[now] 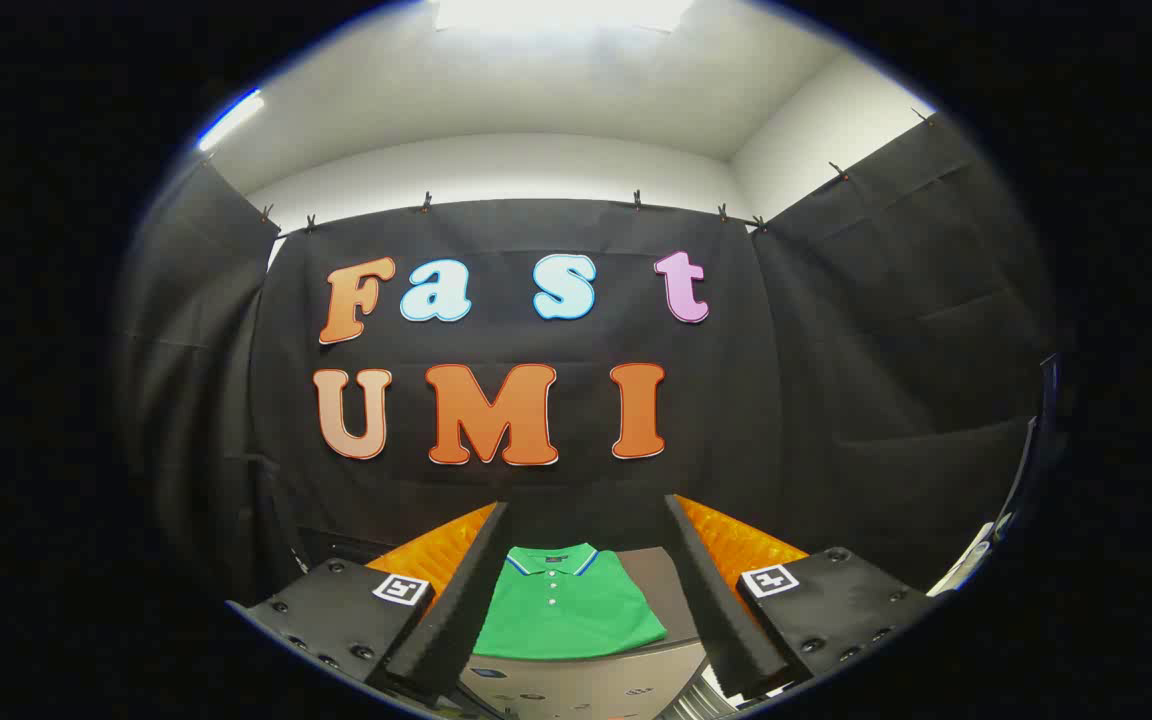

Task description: Put the clothes into the washing machine and then close the washing machine lid.

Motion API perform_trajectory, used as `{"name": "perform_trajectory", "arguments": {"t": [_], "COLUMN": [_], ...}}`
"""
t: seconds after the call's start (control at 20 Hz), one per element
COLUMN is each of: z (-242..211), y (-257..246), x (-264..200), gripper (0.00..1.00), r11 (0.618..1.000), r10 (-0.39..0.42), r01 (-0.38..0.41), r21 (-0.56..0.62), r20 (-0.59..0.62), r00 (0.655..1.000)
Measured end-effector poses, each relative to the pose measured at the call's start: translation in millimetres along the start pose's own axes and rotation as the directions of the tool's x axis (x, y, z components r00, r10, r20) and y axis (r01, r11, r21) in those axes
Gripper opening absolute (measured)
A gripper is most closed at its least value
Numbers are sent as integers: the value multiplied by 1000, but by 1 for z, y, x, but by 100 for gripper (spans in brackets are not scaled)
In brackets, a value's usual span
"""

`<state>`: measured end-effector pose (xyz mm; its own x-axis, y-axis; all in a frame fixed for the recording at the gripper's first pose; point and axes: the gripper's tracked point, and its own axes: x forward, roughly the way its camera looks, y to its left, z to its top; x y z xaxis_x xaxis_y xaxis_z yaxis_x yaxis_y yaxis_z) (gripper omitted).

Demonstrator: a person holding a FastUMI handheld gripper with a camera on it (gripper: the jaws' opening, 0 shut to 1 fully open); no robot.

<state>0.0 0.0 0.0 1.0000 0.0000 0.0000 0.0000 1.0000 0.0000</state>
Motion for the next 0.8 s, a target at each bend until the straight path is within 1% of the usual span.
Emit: {"name": "perform_trajectory", "arguments": {"t": [0.65,0.8], "z": [2,-1], "y": [5,8], "x": [-10,-7], "gripper": [97,97], "r11": [1000,1000], "r10": [-8,3], "r01": [7,-3], "r21": [29,27], "r20": [29,28], "r00": [1000,1000]}}
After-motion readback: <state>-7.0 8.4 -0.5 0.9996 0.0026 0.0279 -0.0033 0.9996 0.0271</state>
